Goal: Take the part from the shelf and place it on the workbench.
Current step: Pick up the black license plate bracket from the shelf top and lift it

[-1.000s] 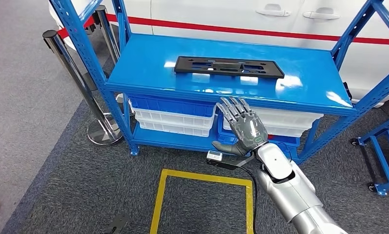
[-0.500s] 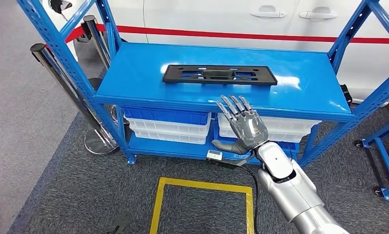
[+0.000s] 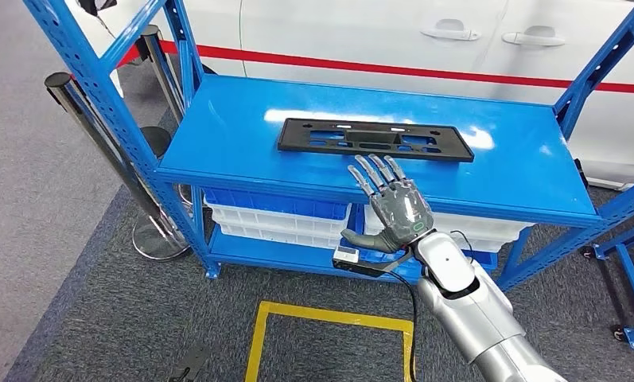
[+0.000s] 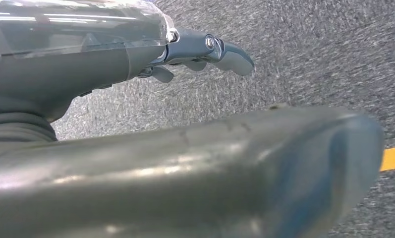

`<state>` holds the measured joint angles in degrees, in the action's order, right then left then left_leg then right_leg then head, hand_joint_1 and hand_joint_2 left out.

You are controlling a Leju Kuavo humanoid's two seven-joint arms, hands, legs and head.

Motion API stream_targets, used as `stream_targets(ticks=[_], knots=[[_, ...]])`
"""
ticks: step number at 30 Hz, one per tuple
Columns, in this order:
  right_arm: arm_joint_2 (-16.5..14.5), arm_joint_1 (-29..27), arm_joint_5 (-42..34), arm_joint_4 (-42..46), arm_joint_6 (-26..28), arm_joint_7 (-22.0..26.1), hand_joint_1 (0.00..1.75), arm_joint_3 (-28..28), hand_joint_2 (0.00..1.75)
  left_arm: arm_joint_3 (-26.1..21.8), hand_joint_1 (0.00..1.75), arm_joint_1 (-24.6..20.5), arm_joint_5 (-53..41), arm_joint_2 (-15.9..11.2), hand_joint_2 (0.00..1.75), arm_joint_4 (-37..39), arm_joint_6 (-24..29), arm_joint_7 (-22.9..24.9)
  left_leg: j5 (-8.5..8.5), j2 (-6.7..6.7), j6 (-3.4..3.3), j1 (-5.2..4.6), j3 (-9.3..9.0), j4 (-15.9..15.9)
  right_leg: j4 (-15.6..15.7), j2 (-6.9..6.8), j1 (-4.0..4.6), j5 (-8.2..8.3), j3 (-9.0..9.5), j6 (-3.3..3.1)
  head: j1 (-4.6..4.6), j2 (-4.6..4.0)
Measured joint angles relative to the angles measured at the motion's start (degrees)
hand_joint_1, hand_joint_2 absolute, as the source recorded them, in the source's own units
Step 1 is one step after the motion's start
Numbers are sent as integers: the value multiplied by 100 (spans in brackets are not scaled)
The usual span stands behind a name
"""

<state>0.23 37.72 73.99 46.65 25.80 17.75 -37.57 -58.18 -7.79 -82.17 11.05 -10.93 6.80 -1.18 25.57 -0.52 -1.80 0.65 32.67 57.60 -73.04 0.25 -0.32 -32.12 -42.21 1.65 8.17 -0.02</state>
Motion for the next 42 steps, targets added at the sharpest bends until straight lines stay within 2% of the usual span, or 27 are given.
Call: stream_targets(ticks=[1, 3, 4, 5, 7, 9, 10, 13, 14, 15, 16, 18, 19, 20, 23, 25, 28, 29, 30, 31, 33, 34, 35, 36, 39, 40, 42], knots=[[2, 2, 0, 0, -1, 0, 0, -1, 0, 0, 0, 4, 0, 1, 0, 0, 0, 0, 55, -5, 5, -4, -80, -1, 310, 0, 7, 242, 64, -25, 0, 0], [10, 13, 0, 0, -1, 0, 0, -1, 0, 0, 0, 5, 1, 8, 0, 4, 0, 0, 166, -10, 32, -17, -209, -6, 1109, -4, 47, 835, 287, -115, 2, 0], [15, 17, 0, 1, -1, 0, 0, -3, 0, 0, 0, -1, 1, 10, 0, 7, 0, 0, 212, -11, 60, -22, -245, -17, 1380, -7, 73, 1006, 364, -158, 2, 0], [16, 18, 0, 2, -1, 2, 0, -7, 0, -1, 0, -5, 2, 13, 0, 10, -1, -1, 235, -12, 93, -25, -276, -23, 1531, -9, 95, 1090, 399, -196, 0, 0], [16, 24, -3, 11, 2, 6, 0, -16, 0, -2, 0, -12, 3, 14, 0, 15, -2, -3, 232, -11, 170, -34, -334, -12, 1604, -4, 99, 1061, 470, -246, -2, 0], [14, 45, -11, 17, 10, 7, 0, -20, 0, -2, 0, -12, 3, 11, 0, 17, -1, -4, 255, 2, 223, -33, -299, 210, 1665, -4, 71, 1025, 622, -306, -1, 0], [10, 60, -14, 17, 13, 7, 0, -20, 0, -1, 0, -20, 3, 9, 0, 17, 1, -5, 326, 8, 241, -27, -179, 462, 1688, -5, 57, 995, 698, -334, 1, 0], [-4, 61, -15, 15, 20, 11, 0, -25, 0, 2, 0, -27, 3, 6, 0, 17, 4, -6, 742, 16, 305, -1, 485, 1456, 1696, 1, 59, 876, 823, -375, 3, 0], [-5, 46, -15, 14, 22, 13, 0, -27, 0, 2, 0, -15, 4, 5, 0, 18, 4, -5, 816, 16, 323, 2, 639, 1584, 1692, 8, 62, 829, 871, -373, 3, 0], [-6, 34, -15, 13, 22, 14, 0, -28, 0, 1, 0, -2, 5, 4, 0, 18, 5, -5, 774, 17, 326, 2, 703, 1527, 1686, 15, 64, 779, 928, -368, 3, 0], [-10, 31, -15, 13, 22, 17, 0, -28, 0, 1, 0, 7, 8, 2, 0, 18, 5, -4, 583, 18, 314, 1, 667, 1263, 1679, 20, 66, 722, 999, -359, 3, 0], [-25, 40, -15, 8, 20, 29, 0, -30, 0, 1, 0, 17, 16, -7, 0, 18, 7, -4, 7, 21, 260, -13, 463, 478, 1661, 21, 78, 606, 1136, -328, 3, 0], [-34, 50, -14, 3, 19, 37, 0, -33, 0, 1, 0, 17, 20, -12, 0, 19, 7, -3, -177, 24, 224, -27, 379, 177, 1657, 23, 85, 553, 1181, -301, 3, 0], [-41, 59, -10, -3, 16, 44, 0, -37, 0, 1, 0, 19, 22, -16, 0, 19, 8, -3, -281, 24, 183, -42, 332, 11, 1661, 25, 91, 511, 1208, -269, 2, 0], [-49, 92, 1, -12, 13, 60, 0, -57, 0, 0, 0, 24, 22, -12, 0, 20, 9, -2, -299, 17, 69, -31, 249, -73, 1575, 30, 99, 476, 1228, -171, 2, 0], [-49, 123, 2, -14, 14, 64, 0, -69, 0, 0, 0, 16, 22, -8, 0, 20, 13, -2, -275, 16, 10, -6, 165, -100, 1219, 19, 83, 390, 1072, -105, 2, 0], [-49, 126, 2, -23, 13, 66, 0, -83, 0, -1, 0, 5, 22, -15, 0, 20, 20, -2, -190, 13, -25, -3, 89, -108, 168, 7, 18, -42, 397, -21, 2, 0], [-49, 115, 2, -31, 13, 66, 0, -87, 0, -1, 0, 12, 22, -15, 0, 20, 20, -2, -154, 10, -21, -3, 55, -107, -37, 6, 0, -110, 214, -4, 2, 0], [-49, 107, 2, -40, 13, 66, 0, -92, 0, -2, 0, 22, 22, -14, 0, 20, 20, -2, -112, 6, -13, -3, 7, -105, -32, 4, -14, -38, 130, 5, 2, 0], [-49, 106, 2, -47, 13, 66, 0, -96, 0, -2, 0, 31, 22, -13, 0, 21, 20, -2, -71, 3, -2, -3, -51, -104, 178, 3, -24, 159, 159, 2, 2, 0], [-48, 112, 2, -55, 13, 66, 0, -101, 0, -2, 0, 35, 22, -11, 0, 22, 20, -2, 21, 2, 30, -4, -180, -106, 980, -5, -26, 711, 427, -35, 2, 0], [-46, 120, 2, -59, 12, 66, 0, -103, 0, -2, 0, 29, 23, -11, 0, 22, 20, -2, 58, 0, 53, -7, -218, -109, 1307, -13, -10, 825, 546, -63, 1, 0], [-48, 127, 2, -63, 12, 69, 0, -109, 0, -3, 0, 21, 25, -12, 0, 22, 20, -2, 94, 0, 87, -9, -245, -124, 1531, -19, 10, 880, 628, -96, 1, 0], [-49, 132, 2, -69, 13, 73, 0, -115, 0, -3, 0, 18, 29, -11, 0, 22, 20, -3, 102, 1, 125, -13, -262, -113, 1625, -18, 28, 859, 660, -138, 2, 0], [-68, 155, -1, -92, 13, 84, 0, -132, 0, -4, 0, 24, 41, -14, 0, 24, 25, -14, 152, 10, 231, -6, -299, 24, 1697, -8, 16, 867, 799, -268, 4, 0], [-82, 176, -1, -103, 10, 85, 0, -135, 0, -4, 0, 21, 41, -15, 0, 24, 27, -22, 240, 13, 250, 0, -236, 192, 1704, -12, 9, 853, 861, -302, 5, 0], [-113, 216, -2, -129, -1, 85, 0, -143, 0, -3, 0, 9, 40, -15, 0, 24, 30, -35, 530, 17, 277, 11, 124, 848, 1709, -16, 15, 799, 944, -349, 9, 0]])
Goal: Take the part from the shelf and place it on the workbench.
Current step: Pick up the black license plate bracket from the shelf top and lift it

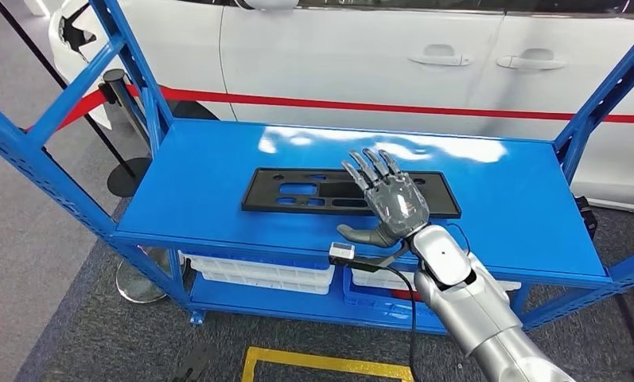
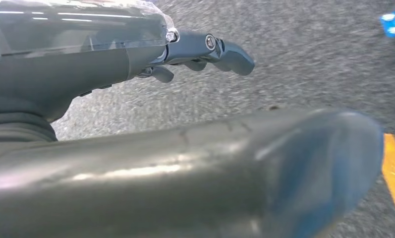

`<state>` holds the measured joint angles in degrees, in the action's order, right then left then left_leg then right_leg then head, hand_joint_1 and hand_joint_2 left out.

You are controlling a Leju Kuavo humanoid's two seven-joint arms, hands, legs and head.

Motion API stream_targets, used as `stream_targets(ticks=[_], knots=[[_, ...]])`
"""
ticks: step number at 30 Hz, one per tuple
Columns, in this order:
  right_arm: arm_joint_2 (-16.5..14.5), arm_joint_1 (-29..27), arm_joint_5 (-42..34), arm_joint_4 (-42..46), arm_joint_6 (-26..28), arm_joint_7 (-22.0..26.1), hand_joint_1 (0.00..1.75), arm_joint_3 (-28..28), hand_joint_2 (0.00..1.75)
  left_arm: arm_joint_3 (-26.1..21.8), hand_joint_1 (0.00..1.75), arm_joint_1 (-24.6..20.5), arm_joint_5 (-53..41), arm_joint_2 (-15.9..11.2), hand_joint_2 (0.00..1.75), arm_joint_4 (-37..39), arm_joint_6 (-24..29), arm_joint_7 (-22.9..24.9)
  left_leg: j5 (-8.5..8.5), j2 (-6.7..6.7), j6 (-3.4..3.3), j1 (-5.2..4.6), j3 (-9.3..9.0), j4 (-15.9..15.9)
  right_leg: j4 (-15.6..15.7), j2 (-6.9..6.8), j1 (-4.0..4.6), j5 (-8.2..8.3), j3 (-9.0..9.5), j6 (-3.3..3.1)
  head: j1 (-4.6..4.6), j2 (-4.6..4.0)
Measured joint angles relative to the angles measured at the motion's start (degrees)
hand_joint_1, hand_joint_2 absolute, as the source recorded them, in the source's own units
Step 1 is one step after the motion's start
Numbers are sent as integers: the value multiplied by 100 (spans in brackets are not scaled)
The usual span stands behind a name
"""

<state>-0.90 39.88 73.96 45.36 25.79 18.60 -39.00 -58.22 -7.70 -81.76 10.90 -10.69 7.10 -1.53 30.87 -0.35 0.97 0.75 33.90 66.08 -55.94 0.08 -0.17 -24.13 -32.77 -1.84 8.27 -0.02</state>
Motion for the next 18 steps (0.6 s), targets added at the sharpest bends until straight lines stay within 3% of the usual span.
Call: stream_targets(ticks=[2, 3, 4, 6, 8, 10, 13, 14, 16, 17, 18], knots=[[-26, 10, 0, -37, -13, 0, 0, -18, 87, 1, 0, 12, -2, 0, 0, 0, 0, -1, 209, 1, 25, 2, 453, 636, -4, 6, 13, -72, 57, -15, 1, 0], [-35, 9, 1, -58, -23, -1, 0, -28, 131, 0, 0, 24, -3, -1, 0, 0, -2, -1, 171, 1, 32, 2, 577, 716, -10, 12, 18, -106, 96, -13, 1, 0], [-46, 11, 4, -79, -50, -4, 0, -37, 175, -1, 0, 33, -4, -3, 0, 0, -5, 0, 0, 1, 28, 2, 589, 564, -18, 20, 20, -143, 142, -6, 1, 0], [-76, 41, 39, -145, -147, -53, 0, -60, 175, -1, 0, 38, -9, -8, 0, 0, -14, 1, -576, 5, 3, -2, 392, -191, -35, 28, 22, -232, 250, 24, 0, 0], [-119, 119, 153, -313, -216, -188, 0, -117, 175, 0, 0, 31, -14, -15, 0, 0, -31, 5, -867, 13, -45, -33, 236, -772, -59, 33, 31, -311, 292, 74, 0, 0], [-164, 215, 330, -566, -208, -394, 0, -188, 175, 1, 0, 26, -21, -19, 0, 0, -43, 19, -855, 13, -108, -60, 228, -866, -73, 33, 40, -355, 279, 138, 0, 0], [-230, 416, 684, -928, -243, -781, 0, -315, 175, -1, 0, 20, -42, -4, 0, 2, -47, 37, -884, 8, -189, -16, 187, -902, -235, 24, 38, -505, 210, 233, -2, 0], [-246, 502, 808, -1042, -294, -898, 0, -373, 175, -1, 0, 8, -49, -1, 0, 2, -56, 37, -876, 9, -213, -3, 167, -918, -482, 22, 28, -632, 86, 261, -3, 0], [-273, 643, 1011, -1263, -435, -1054, 0, -494, 175, -1, 0, -17, -58, -5, 0, 2, -79, 34, -843, 8, -253, -5, 145, -920, -1258, 19, -4, -931, -354, 303, -3, 0], [-284, 686, 1092, -1366, -511, -1101, 0, -556, 175, -1, 0, -24, -66, -5, 0, 2, -91, 33, -826, 5, -261, -5, 132, -918, -1597, 18, -21, -1007, -580, 320, -3, 0], [-301, 728, 1168, -1456, -589, -1137, 0, -614, 175, -1, 0, -25, -76, -5, 0, 2, -99, 33, -806, -1, -261, -5, 114, -914, -1764, 18, -36, -973, -732, 332, -3, 0]])
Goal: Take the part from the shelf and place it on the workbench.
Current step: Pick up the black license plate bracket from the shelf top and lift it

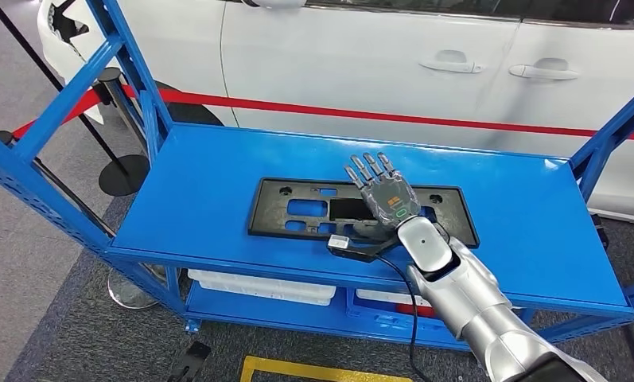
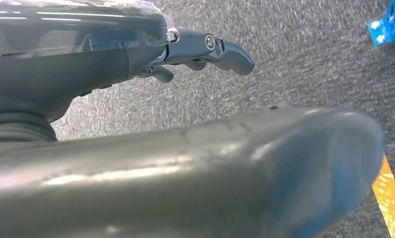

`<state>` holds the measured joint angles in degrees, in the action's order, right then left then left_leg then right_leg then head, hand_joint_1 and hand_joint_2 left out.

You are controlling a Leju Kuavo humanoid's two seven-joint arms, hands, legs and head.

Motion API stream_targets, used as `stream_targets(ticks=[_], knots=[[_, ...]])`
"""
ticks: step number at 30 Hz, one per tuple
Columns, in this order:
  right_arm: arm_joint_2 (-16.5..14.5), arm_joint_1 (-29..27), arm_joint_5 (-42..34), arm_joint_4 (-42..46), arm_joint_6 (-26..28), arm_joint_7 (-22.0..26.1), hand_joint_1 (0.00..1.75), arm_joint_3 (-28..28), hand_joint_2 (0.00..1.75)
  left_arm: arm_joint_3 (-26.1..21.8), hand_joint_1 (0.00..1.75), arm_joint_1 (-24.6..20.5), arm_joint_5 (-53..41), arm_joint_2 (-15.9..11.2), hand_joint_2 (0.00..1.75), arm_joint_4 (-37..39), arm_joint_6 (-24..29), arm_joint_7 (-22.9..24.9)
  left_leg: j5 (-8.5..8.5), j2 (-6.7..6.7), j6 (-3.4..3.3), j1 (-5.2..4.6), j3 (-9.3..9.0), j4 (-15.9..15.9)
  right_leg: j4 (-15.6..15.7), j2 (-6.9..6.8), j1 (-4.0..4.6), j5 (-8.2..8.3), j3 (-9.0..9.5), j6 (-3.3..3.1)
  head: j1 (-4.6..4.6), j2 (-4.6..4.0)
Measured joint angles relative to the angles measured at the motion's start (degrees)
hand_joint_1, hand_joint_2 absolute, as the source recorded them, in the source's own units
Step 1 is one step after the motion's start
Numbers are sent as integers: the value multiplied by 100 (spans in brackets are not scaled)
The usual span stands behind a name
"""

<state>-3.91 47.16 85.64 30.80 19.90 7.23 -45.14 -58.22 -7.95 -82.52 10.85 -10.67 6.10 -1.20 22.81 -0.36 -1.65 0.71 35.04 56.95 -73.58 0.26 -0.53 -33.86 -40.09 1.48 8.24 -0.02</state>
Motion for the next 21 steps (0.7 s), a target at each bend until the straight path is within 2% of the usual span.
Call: stream_targets(ticks=[1, 2, 3, 4, 5, 7, 9, 10, 11, 13, 14, 15, 16, 17, 18, 19, 20, 21], knots=[[-20, 52, 68, -82, -80, -28, 0, -59, 175, 0, 0, 1, -10, 1, 0, 0, -5, 0, 24, -6, 8, 1, -25, 7, 63, -2, -12, 157, -42, 3, 0, 0], [-40, 114, 133, -159, -166, -54, 0, -113, 175, -1, 0, -1, -20, 3, 0, 0, -9, 0, 49, -11, 20, 1, -56, 13, 355, -4, -20, 410, 36, -4, 0, 0], [-60, 186, 194, -232, -253, -73, 0, -165, 175, -1, 0, -5, -25, 5, 0, 0, -9, 1, 75, -14, 38, 1, -85, 19, 774, -8, -22, 681, 182, -23, 0, 0], [-79, 260, 249, -306, -342, -89, 0, -219, 175, 0, 0, -15, -27, 7, 0, 0, -9, 1, 99, -18, 62, -10, -102, 31, 1165, -11, -10, 873, 332, -45, 0, 0], [-97, 326, 297, -376, -432, -103, 0, -276, 175, 1, 0, -25, -28, 8, 0, 0, -9, 5, 116, -21, 87, -16, -106, 36, 1439, -11, 3, 982, 436, -67, 1, 0], [-138, 434, 349, -497, -605, -129, 0, -405, 175, 2, 0, -37, -29, 9, 0, 1, -9, 14, 131, -25, 148, -22, -100, 39, 1596, -1, 38, 987, 488, -103, 2, 0], [-175, 517, 360, -605, -802, -158, 0, -546, 175, 2, 0, -40, -29, 8, 0, 2, -9, 21, 158, -21, 211, -11, -103, 54, 1631, 5, 26, 999, 508, -159, 2, 0], [-191, 560, 360, -658, -915, -168, 0, -609, 175, 2, 0, -41, -29, 7, 0, 2, -8, 21, 229, -15, 235, -7, -66, 148, 1657, -2, 12, 1007, 529, -200, 3, 0], [-207, 605, 359, -708, -1028, -172, 0, -667, 175, 2, 0, -43, -29, 5, 0, 2, -7, 20, 355, -9, 257, -4, 24, 353, 1683, -9, -4, 1017, 549, -237, 3, 0], [-229, 683, 349, -791, -1186, -168, 0, -752, 175, 3, 0, -43, -28, 4, 0, 2, -5, 16, 715, 0, 287, 10, 374, 1087, 1691, -19, -7, 1012, 563, -284, 3, 0], [-234, 709, 328, -824, -1220, -166, 0, -780, 175, 3, 0, -42, -28, 3, 0, 2, -5, 15, 845, 0, 302, 15, 561, 1456, 1686, -17, -3, 1006, 564, -289, 3, 0], [-236, 730, 295, -853, -1234, -163, 0, -800, 175, 4, 0, -41, -28, 1, 0, 2, -5, 15, 879, 1, 315, 21, 686, 1680, 1678, -14, -1, 996, 568, -289, 3, 0], [-236, 748, 253, -877, -1236, -155, 0, -813, 175, 4, 0, -40, -28, -3, 0, 2, -5, 15, 800, 2, 323, 28, 710, 1687, 1667, -10, 0, 982, 575, -283, 3, 0], [-236, 765, 197, -895, -1227, -143, 0, -817, 175, 4, 0, -40, -29, -9, 0, 2, -5, 13, 614, 4, 325, 37, 613, 1447, 1651, -5, -2, 962, 587, -269, 2, 0], [-236, 783, 129, -909, -1203, -127, 0, -818, 175, 4, 0, -42, -30, -15, 0, 2, -5, 9, 385, 9, 325, 48, 439, 1055, 1628, 0, -4, 935, 599, -249, 2, 0], [-236, 800, 48, -919, -1160, -108, 0, -814, 175, 4, 0, -43, -29, -20, 0, 2, -7, 4, 226, 12, 322, 49, 254, 667, 1598, 6, 6, 905, 599, -220, 3, 0], [-235, 813, -46, -925, -1101, -88, 0, -804, 175, 5, 0, -45, -28, -22, 0, 2, -8, -1, 124, 10, 303, 48, 118, 370, 1567, 13, 16, 880, 590, -191, 2, 0], [-235, 820, -161, -927, -1020, -50, 0, -786, 175, 6, 0, -44, -27, -22, 0, 3, -9, -5, 99, 7, 281, 44, 53, 217, 1544, 18, 27, 865, 575, -164, 1, 0]])
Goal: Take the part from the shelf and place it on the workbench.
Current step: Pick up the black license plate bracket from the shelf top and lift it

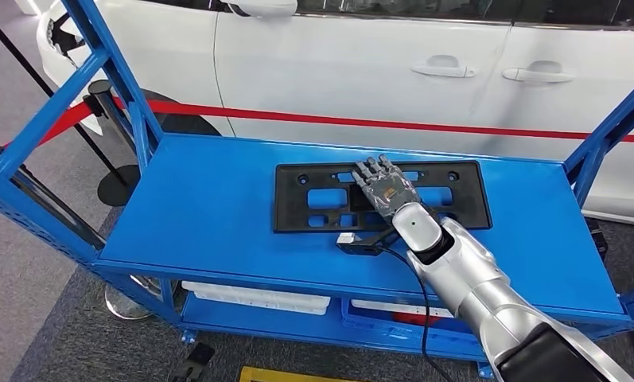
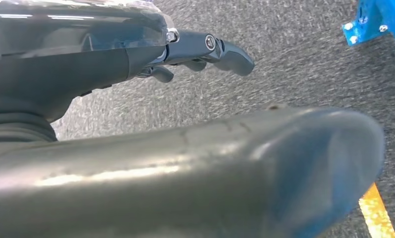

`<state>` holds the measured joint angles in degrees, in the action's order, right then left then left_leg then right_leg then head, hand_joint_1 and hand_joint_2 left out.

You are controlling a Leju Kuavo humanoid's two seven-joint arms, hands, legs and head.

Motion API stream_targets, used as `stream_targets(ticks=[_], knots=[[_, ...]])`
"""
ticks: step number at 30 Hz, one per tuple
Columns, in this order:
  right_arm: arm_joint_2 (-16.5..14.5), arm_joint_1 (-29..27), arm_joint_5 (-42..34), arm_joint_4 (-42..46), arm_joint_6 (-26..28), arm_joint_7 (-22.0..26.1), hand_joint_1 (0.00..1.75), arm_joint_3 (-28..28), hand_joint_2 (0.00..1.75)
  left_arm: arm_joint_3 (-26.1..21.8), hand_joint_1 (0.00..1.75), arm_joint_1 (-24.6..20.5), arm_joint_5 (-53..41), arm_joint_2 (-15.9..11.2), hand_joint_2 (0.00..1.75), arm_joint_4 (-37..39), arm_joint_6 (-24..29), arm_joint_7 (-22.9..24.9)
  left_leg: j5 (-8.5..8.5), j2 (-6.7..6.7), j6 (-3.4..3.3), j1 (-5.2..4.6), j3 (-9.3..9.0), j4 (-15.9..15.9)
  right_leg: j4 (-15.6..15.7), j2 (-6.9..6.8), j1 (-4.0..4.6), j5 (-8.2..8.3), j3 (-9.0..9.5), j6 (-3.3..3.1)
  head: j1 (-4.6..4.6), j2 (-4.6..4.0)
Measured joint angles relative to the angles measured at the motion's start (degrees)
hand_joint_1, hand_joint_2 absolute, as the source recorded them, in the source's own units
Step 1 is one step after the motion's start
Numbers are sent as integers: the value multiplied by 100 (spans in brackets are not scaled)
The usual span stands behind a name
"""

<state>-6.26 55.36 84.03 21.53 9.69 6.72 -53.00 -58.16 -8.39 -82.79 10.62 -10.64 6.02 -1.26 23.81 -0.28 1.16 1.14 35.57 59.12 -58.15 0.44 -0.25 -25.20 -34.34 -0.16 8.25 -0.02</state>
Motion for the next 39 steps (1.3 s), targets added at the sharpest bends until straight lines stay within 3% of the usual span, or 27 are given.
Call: stream_targets(ticks=[4, 6, 8, 9, 10, 11, 13, 14, 16, 19, 21, 23, 24, 25, 26, 29, 31, 33, 35, 36, 39], knots=[[-4, -21, -751, 62, 426, 401, 0, 268, 175, 1, 0, 7, 32, 1, 0, 2, 3, -33, 12, -6, -151, -11, -9, -66, -88, -4, -12, -78, -56, 119, -2, 0], [-5, -37, -1167, 174, 572, 656, 0, 518, 87, -3, 0, 6, 59, -1, 0, 2, 11, -60, 7, -2, -212, 2, -27, -91, -543, -12, -30, -345, -269, 169, -3, 0], [-5, -70, -1464, 287, 623, 864, 0, 743, 0, -3, 0, 7, 76, -1, 0, 2, 16, -84, 21, 0, -243, -4, -37, -90, -1306, -15, -40, -664, -656, 201, -3, 0], [-5, -110, -1645, 352, 613, 1014, 0, 847, 0, -3, 0, 10, 85, -1, 0, 2, 16, -94, 30, -3, -251, -6, -47, -89, -1574, -15, -44, -719, -807, 209, -3, 0], [-5, -164, -1884, 438, 585, 1208, 0, 957, 0, -3, 0, 16, 94, 1, 0, 2, 17, -103, 40, -11, -252, -6, -61, -88, -1626, -15, -47, -655, -859, 205, -3, 0], [-2, -221, -2168, 558, 532, 1418, 0, 1090, 0, -3, 0, 23, 102, 1, 0, 2, 21, -114, 53, -21, -247, -8, -80, -87, -1445, -15, -47, -485, -799, 188, -3, 0], [22, -308, -2702, 887, 380, 1737, 0, 1341, 0, -5, 0, 38, 109, 5, 0, 2, 31, -133, 83, -34, -221, -18, -116, -84, -669, -16, -28, -58, -460, 118, -2, 0], [47, -334, -2923, 1084, 296, 1824, 0, 1436, 0, -6, 0, 43, 112, 7, 0, 3, 37, -141, 96, -35, -202, -29, -123, -79, -323, -18, -10, 76, -308, 84, -2, 0], [116, -392, -3286, 1501, 145, 1915, 0, 1538, 0, -7, 0, 48, 119, 11, 0, 4, 48, -156, 113, -28, -151, -41, -122, -80, -33, -18, 30, 128, -186, 39, -1, 0], [245, -503, -3724, 2082, -27, 2014, 0, 1634, 0, -7, 0, 63, 136, 10, 0, 4, 67, -187, 175, -18, -63, -39, -120, -53, 33, -18, 7, 135, -148, -27, -1, 0], [296, -563, -4008, 2398, -179, 2116, 0, 1705, 0, -7, 0, 71, 156, 9, 0, 4, 80, -199, 422, -10, -22, -39, 36, 343, 83, -23, -31, 145, -101, -85, 1, 0], [349, -668, -4312, 2679, -402, 2236, 0, 1750, 0, -6, 0, 76, 176, 9, 0, 4, 87, -202, 775, -6, 10, -32, 383, 1108, 85, -23, -23, 132, -82, -118, 2, 0], [382, -745, -4442, 2809, -517, 2294, 0, 1761, 0, -6, 0, 80, 182, 8, 0, 4, 89, -202, 871, -5, 24, -28, 540, 1416, 82, -23, -18, 126, -77, -123, 2, 0], [416, -823, -4533, 2922, -606, 2341, 0, 1767, 0, -6, 0, 85, 186, 8, 0, 4, 90, -202, 861, -4, 32, -26, 613, 1535, 76, -21, -15, 119, -74, -122, 2, 0], [446, -891, -4595, 3022, -676, 2382, 0, 1770, 0, -6, 0, 91, 190, 6, 0, 4, 92, -202, 738, -3, 36, -22, 576, 1426, 69, -16, -15, 111, -68, -115, 2, 0], [514, -1001, -4664, 3256, -767, 2437, 0, 1770, 0, -7, 0, 89, 195, -1, 0, 4, 97, -202, 204, 3, 9, -16, 69, 330, 10, 4, -8, 61, -62, -59, 1, 0], [556, -1043, -4686, 3365, -827, 2476, 0, 1767, 0, -7, 0, 86, 200, -2, 0, 4, 99, -201, 124, -3, -46, -31, -98, -29, -21, 12, 12, 44, -80, -6, 0, 0], [599, -1116, -4736, 3444, -920, 2572, 0, 1759, 0, -7, 0, 92, 210, 2, 0, 4, 101, -200, 113, -11, -116, -39, -107, -51, -18, 13, 14, 43, -84, 52, -1, 0], [651, -1225, -4811, 3521, -973, 2708, 0, 1748, 0, -10, 0, 94, 228, 5, 0, 4, 105, -201, 89, -10, -190, -26, -124, -88, -152, 2, -2, -68, -133, 116, -1, 0], [682, -1294, -4837, 3555, -973, 2774, 0, 1740, 0, -14, 0, 93, 237, 5, 0, 4, 109, -202, 78, -8, -223, -16, -131, -107, -377, -4, -10, -208, -234, 145, -2, 0], [776, -1553, -4809, 3606, -887, 2891, 0, 1684, 0, -29, 0, 101, 245, 1, 0, 4, 117, -201, 81, -8, -260, -19, -130, -108, -1454, -12, -30, -693, -750, 192, -2, 0]])
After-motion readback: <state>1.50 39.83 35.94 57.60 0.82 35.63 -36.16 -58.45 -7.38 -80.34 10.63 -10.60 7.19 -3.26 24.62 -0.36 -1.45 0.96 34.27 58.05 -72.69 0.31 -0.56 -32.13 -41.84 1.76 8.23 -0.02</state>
